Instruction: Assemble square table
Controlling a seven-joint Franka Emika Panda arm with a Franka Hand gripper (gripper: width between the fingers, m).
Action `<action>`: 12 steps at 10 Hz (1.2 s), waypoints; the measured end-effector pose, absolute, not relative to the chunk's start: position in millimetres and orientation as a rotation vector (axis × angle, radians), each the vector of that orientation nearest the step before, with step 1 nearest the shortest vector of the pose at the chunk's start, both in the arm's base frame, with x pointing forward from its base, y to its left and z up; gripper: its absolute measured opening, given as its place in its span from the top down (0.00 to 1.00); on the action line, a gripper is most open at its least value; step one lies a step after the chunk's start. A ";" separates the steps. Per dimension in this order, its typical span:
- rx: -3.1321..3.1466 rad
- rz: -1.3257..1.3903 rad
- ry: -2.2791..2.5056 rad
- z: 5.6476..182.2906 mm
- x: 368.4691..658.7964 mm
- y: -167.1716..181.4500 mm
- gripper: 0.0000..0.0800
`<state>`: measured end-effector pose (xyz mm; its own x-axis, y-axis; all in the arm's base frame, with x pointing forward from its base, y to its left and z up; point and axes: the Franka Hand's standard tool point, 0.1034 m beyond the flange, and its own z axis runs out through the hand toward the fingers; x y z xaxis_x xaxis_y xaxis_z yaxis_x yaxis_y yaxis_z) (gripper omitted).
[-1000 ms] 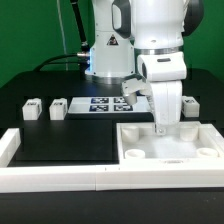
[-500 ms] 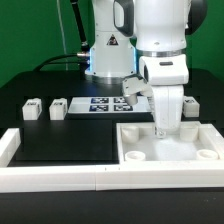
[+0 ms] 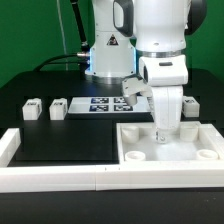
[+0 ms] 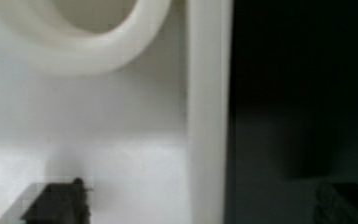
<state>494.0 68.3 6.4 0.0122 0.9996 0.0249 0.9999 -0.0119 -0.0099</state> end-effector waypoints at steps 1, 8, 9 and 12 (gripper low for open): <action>-2.217 -0.017 -2.190 6.3 494.0 68.2 0.19; -2.413 -0.038 -2.015 36.5 489.3 77.4 0.19; -2.475 -0.043 -1.945 44.5 485.1 83.1 0.19; -2.852 -0.053 -1.346 69.3 471.1 130.0 0.19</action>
Offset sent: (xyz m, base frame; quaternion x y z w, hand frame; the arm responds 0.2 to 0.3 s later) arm 0.0000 0.0000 0.0000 0.0000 0.0000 0.0000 1.0000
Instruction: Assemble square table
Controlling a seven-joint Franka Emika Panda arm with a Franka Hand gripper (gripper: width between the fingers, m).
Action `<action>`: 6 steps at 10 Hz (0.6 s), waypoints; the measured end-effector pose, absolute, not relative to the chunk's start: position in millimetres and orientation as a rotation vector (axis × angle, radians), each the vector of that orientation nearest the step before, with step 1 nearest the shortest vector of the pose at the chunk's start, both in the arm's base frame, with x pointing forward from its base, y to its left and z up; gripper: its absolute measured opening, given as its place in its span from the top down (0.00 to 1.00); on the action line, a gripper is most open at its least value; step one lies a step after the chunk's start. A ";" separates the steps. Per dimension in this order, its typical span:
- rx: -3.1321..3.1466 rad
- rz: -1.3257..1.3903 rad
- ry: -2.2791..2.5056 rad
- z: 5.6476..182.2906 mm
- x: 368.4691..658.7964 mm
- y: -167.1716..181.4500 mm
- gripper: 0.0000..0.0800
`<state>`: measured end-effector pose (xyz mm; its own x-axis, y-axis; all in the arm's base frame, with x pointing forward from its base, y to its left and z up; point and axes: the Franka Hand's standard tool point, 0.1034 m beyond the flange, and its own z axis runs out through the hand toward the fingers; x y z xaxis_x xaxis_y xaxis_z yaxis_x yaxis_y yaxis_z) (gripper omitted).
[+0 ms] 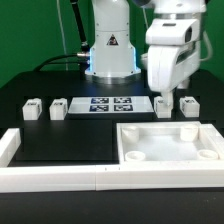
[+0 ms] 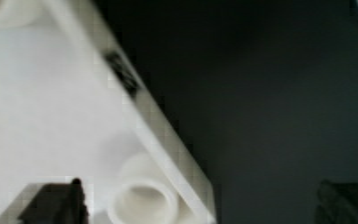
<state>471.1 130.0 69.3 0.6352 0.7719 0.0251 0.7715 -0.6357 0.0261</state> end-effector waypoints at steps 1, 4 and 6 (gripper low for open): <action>2.863 0.065 1.266 70.4 471.3 140.0 0.19; 2.973 0.095 1.033 68.3 473.4 138.4 0.19; 3.127 0.018 0.560 53.5 459.8 141.6 0.19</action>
Offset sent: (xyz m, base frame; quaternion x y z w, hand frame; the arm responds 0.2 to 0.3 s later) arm 0.0000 0.0000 0.0000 0.0000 0.0000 0.1296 0.9916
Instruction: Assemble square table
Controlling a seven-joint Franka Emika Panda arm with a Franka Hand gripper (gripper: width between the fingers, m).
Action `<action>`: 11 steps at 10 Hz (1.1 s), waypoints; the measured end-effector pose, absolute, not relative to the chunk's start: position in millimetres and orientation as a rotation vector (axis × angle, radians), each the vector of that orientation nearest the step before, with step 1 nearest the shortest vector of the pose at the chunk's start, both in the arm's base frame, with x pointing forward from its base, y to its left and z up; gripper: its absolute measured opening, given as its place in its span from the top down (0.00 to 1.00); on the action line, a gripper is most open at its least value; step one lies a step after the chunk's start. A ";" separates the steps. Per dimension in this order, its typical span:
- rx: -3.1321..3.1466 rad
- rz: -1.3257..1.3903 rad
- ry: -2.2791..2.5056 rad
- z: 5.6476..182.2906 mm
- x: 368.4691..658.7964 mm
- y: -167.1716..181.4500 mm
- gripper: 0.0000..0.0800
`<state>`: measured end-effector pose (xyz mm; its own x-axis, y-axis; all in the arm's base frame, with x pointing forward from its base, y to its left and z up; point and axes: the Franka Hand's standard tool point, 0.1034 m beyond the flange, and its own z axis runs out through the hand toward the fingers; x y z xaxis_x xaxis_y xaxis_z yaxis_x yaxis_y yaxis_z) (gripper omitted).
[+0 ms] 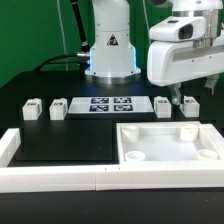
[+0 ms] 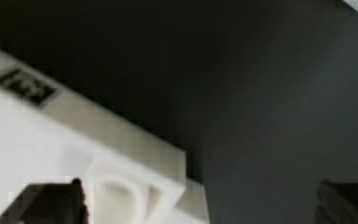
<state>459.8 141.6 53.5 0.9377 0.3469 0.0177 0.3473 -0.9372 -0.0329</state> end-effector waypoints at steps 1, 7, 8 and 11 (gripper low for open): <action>-3.082 0.032 -0.349 50.4 452.9 146.9 0.19; -3.112 0.428 -0.134 53.1 416.7 175.3 0.19; -3.100 0.485 -0.148 54.6 421.5 177.9 0.19; -3.081 0.747 -0.146 53.3 414.4 173.0 0.19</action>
Offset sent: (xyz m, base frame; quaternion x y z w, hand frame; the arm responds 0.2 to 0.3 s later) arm 0.0000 0.0000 0.0000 0.0000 -0.0650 0.0000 0.9979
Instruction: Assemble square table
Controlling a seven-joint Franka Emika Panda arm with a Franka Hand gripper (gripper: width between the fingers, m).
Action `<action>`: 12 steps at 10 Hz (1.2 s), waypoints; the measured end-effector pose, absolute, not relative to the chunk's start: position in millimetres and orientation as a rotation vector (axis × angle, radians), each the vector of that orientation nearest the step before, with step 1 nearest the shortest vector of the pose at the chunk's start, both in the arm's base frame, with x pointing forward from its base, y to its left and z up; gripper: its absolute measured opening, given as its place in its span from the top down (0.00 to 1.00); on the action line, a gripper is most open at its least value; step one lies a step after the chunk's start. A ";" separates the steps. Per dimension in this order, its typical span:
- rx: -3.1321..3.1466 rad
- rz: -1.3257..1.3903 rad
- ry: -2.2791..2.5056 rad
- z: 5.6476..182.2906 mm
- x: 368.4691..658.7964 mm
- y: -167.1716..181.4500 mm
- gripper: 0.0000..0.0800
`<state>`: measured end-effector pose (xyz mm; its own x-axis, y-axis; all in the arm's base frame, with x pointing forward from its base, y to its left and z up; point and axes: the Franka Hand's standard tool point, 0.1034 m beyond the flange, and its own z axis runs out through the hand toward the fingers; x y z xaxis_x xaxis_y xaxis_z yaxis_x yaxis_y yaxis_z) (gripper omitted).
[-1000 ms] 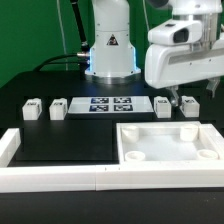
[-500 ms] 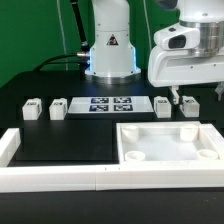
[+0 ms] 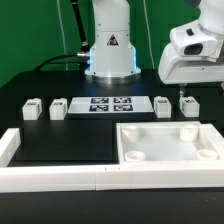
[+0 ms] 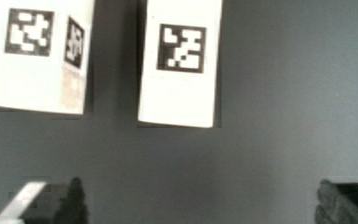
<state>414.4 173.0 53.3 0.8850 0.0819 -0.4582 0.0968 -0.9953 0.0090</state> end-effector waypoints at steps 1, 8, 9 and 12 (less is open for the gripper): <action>2.988 -0.825 0.122 52.6 413.3 171.8 0.19; 2.789 -1.312 0.038 34.6 401.5 179.0 0.19; 2.778 -1.328 0.028 30.7 397.2 176.1 0.19; 2.733 -1.394 0.015 13.1 378.6 174.5 0.19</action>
Offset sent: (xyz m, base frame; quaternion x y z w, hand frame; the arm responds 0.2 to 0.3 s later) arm -0.0081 0.0249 -0.0106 0.0446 -0.1635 0.0508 0.9842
